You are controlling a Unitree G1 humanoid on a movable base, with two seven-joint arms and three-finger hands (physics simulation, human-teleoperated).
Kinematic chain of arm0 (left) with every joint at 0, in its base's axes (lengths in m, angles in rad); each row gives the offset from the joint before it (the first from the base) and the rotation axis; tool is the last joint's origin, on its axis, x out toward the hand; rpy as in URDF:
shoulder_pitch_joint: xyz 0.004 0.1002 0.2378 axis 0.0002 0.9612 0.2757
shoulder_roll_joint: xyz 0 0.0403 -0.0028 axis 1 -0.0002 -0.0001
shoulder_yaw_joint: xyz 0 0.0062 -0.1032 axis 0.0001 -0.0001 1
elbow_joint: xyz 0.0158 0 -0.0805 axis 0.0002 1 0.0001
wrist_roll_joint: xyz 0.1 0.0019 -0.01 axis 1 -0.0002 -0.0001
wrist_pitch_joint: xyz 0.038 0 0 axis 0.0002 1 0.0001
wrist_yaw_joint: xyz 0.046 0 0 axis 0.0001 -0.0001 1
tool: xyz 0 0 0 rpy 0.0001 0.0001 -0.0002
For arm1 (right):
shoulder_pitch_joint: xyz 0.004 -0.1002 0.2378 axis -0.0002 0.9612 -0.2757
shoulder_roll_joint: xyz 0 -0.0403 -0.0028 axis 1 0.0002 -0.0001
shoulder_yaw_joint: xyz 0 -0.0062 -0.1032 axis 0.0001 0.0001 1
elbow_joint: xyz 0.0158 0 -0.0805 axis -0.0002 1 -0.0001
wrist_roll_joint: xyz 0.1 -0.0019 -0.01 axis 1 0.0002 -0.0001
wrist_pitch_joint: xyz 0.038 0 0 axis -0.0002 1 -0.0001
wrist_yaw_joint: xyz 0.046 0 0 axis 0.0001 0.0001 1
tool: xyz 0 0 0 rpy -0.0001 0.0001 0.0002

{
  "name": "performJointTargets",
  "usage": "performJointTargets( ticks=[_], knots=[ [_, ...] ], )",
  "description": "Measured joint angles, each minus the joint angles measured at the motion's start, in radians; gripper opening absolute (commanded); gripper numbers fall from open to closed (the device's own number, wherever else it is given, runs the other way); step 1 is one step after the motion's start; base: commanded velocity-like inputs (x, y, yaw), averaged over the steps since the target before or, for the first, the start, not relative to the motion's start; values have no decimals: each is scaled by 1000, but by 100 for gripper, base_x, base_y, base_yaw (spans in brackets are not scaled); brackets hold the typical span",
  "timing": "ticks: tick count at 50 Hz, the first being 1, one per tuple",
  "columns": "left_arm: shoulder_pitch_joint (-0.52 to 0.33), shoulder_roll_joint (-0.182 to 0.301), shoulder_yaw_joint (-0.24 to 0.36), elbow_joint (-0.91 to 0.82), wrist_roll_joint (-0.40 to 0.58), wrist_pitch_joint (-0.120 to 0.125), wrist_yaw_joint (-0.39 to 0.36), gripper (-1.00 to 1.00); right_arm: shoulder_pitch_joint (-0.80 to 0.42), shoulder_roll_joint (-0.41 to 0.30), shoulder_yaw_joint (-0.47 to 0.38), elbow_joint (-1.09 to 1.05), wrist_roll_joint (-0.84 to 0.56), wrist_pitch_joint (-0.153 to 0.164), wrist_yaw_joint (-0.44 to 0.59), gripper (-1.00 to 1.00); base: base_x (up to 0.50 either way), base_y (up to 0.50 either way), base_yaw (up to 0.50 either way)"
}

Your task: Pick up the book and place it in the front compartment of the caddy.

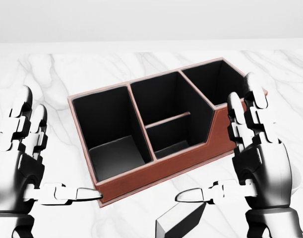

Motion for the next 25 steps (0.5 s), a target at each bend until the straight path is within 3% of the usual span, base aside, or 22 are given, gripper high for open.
performJointTargets(
  ticks=[12,25],
  knots=[
    [7,0,3,-16,-4,0,-2,100,9,2,13,1,-23,0,2,100,1,0,0],
    [1,0,4,-21,-7,0,-3,100,15,2,14,-12,-6,0,16,100,48,0,0]
  ],
)
